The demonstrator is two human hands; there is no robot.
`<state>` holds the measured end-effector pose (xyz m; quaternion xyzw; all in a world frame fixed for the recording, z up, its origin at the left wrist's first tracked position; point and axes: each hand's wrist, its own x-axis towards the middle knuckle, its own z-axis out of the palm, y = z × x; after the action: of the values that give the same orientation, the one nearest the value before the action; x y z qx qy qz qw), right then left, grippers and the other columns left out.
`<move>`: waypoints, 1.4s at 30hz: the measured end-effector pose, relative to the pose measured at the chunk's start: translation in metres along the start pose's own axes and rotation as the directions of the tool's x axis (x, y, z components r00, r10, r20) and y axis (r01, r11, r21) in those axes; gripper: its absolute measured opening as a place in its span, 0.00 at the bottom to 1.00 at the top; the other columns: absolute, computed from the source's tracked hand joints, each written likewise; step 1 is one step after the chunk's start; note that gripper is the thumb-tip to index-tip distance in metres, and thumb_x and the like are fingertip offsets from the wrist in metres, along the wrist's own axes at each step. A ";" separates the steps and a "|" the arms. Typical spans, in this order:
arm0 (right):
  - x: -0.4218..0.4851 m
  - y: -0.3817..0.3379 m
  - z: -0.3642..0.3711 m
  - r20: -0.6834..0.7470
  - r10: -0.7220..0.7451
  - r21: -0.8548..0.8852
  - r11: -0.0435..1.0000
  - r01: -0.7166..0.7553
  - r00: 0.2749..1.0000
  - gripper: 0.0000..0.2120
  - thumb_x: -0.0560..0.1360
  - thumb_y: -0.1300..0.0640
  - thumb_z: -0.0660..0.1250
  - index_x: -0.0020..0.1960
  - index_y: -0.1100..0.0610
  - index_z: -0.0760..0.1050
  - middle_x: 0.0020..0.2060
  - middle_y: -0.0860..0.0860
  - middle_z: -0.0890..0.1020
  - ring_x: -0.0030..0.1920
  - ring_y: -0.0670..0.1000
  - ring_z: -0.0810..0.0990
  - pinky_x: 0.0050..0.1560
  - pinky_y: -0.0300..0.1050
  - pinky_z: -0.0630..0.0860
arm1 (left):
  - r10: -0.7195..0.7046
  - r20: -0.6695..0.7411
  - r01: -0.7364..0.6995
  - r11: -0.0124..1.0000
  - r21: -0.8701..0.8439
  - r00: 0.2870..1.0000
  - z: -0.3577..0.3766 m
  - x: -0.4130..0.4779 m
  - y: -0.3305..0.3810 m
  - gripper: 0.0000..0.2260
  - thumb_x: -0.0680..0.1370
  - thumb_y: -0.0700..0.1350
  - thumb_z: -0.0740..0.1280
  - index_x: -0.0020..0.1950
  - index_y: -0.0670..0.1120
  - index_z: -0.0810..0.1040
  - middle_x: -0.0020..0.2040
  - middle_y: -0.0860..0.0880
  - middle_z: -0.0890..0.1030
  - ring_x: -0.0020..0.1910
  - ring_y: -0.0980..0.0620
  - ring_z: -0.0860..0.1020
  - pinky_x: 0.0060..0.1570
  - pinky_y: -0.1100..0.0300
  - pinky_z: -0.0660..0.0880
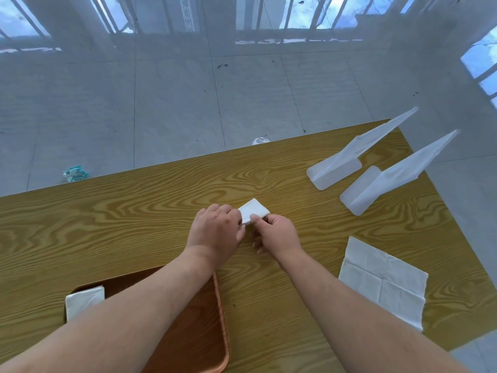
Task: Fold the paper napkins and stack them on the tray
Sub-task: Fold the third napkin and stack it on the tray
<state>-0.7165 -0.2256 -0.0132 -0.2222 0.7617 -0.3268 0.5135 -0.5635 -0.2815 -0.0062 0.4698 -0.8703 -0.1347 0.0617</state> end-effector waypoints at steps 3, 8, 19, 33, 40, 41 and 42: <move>-0.004 -0.007 0.010 0.029 0.016 0.103 0.994 -0.019 0.999 0.08 0.79 0.58 0.69 0.48 0.62 0.83 0.43 0.60 0.87 0.36 0.55 0.85 0.38 0.52 0.81 | -0.041 0.013 0.042 0.998 -0.052 0.999 -0.007 -0.008 -0.005 0.11 0.77 0.56 0.69 0.49 0.49 0.82 0.48 0.51 0.81 0.51 0.46 0.78 0.51 0.50 0.73; -0.014 -0.021 0.024 0.170 -0.020 0.156 0.988 -0.006 0.985 0.07 0.80 0.59 0.65 0.54 0.60 0.81 0.45 0.55 0.88 0.43 0.57 0.88 0.37 0.47 0.81 | -0.339 0.107 0.353 0.845 -0.402 0.935 -0.022 -0.025 -0.034 0.24 0.75 0.62 0.69 0.67 0.51 0.74 0.64 0.53 0.76 0.65 0.51 0.72 0.62 0.57 0.69; -0.045 -0.039 0.097 0.362 -0.054 0.037 0.998 0.044 0.931 0.06 0.78 0.61 0.66 0.52 0.59 0.81 0.40 0.54 0.86 0.33 0.51 0.82 0.34 0.47 0.79 | -0.454 0.552 0.660 0.112 -0.743 0.699 -0.055 -0.077 -0.099 0.06 0.78 0.44 0.75 0.51 0.44 0.83 0.45 0.45 0.87 0.38 0.53 0.83 0.32 0.61 0.78; -0.110 -0.009 0.230 0.406 -0.032 -0.504 0.826 0.253 0.913 0.09 0.74 0.50 0.70 0.40 0.55 0.81 0.30 0.47 0.85 0.26 0.44 0.78 0.29 0.43 0.77 | -0.727 0.363 0.800 0.434 -0.415 0.583 -0.066 -0.250 -0.184 0.14 0.76 0.59 0.71 0.35 0.52 0.81 0.32 0.59 0.82 0.31 0.58 0.78 0.32 0.57 0.71; -0.137 -0.005 0.264 0.434 -0.130 -0.670 0.615 0.415 0.892 0.12 0.77 0.45 0.68 0.40 0.51 0.78 0.33 0.47 0.84 0.35 0.47 0.82 0.39 0.50 0.82 | -0.791 0.290 0.832 0.447 -0.329 0.539 -0.062 -0.288 -0.199 0.18 0.76 0.64 0.68 0.35 0.53 0.78 0.33 0.56 0.80 0.34 0.58 0.77 0.30 0.57 0.67; -0.138 -0.005 0.266 0.437 -0.148 -0.683 0.588 0.434 0.887 0.12 0.77 0.45 0.67 0.40 0.50 0.78 0.33 0.47 0.83 0.35 0.47 0.81 0.38 0.49 0.81 | -0.790 0.275 0.826 0.460 -0.325 0.548 -0.062 -0.289 -0.200 0.18 0.77 0.64 0.67 0.35 0.53 0.78 0.33 0.56 0.80 0.34 0.58 0.77 0.30 0.57 0.67; -0.139 -0.006 0.268 0.440 -0.171 -0.690 0.564 0.453 0.882 0.12 0.78 0.44 0.67 0.40 0.50 0.77 0.33 0.46 0.82 0.35 0.47 0.81 0.38 0.48 0.80 | -0.784 0.256 0.815 0.484 -0.318 0.565 -0.062 -0.289 -0.201 0.17 0.77 0.64 0.67 0.35 0.53 0.77 0.33 0.56 0.80 0.34 0.58 0.77 0.30 0.57 0.67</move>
<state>-0.4156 -0.2085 0.0097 -0.6049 0.6786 -0.0112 0.4166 -0.2285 -0.1561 0.0002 0.7908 -0.5054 -0.3410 0.0538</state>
